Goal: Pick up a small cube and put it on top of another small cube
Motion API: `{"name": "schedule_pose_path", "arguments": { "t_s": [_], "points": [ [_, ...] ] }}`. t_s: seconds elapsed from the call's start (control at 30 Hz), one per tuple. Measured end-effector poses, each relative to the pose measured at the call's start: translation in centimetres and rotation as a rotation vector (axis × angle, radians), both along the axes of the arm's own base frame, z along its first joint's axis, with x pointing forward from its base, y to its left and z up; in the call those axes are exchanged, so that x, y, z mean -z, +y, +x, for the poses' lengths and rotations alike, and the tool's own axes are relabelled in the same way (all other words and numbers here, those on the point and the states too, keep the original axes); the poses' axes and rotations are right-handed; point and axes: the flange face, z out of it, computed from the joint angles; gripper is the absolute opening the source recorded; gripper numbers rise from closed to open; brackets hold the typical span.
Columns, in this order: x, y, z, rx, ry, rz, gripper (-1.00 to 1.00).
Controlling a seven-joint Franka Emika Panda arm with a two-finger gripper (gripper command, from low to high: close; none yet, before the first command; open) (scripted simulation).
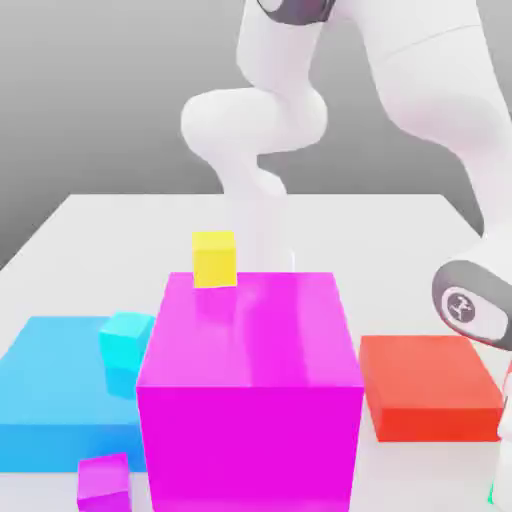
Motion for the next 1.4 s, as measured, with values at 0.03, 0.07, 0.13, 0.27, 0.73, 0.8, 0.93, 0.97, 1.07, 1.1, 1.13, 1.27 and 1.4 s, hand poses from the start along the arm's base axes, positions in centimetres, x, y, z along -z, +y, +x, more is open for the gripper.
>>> {"name": "schedule_pose_path", "arguments": {
  "t_s": [0.03, 0.07, 0.13, 0.27, 0.73, 0.8, 0.93, 0.97, 1.07, 1.1, 1.13, 1.27, 1.4],
  "points": [
    [-1.0, 0.0, 0.0, 0.0, 0.0, 0.0, -1.0],
    [-2.2, 0.0, 0.0, 0.0, 0.0, 0.0, -1.0],
    [-4.9, 0.2, -0.1, -0.007, 0.001, 0.002, -1.0],
    [-6.8, 5.4, -1.9, -0.246, -0.009, 0.059, -1.0],
    [-15.4, -6.3, 1.5, -0.711, -0.093, -0.055, -1.0],
    [-16.6, -8.8, 1.7, -0.763, -0.094, -0.084, -1.0],
    [-18.7, -14.3, 2.0, -0.85, -0.086, -0.144, -1.0],
    [-19.2, -15.6, 1.9, -0.874, -0.082, -0.159, -1.0],
    [-20.4, -16.3, 0.2, -0.944, -0.069, -0.19, -1.0],
    [-20.6, -19.9, 0.5, -0.876, -0.058, -0.195, -1.0],
    [-20.8, -23.3, 0.4, -0.812, -0.046, -0.2, -1.0],
    [-21.8, -33.6, -3.1, -0.599, -0.01, -0.193, -1.0],
    [-22.1, -41.0, -8.1, -0.408, 0.006, -0.146, -1.0]
  ]
}}
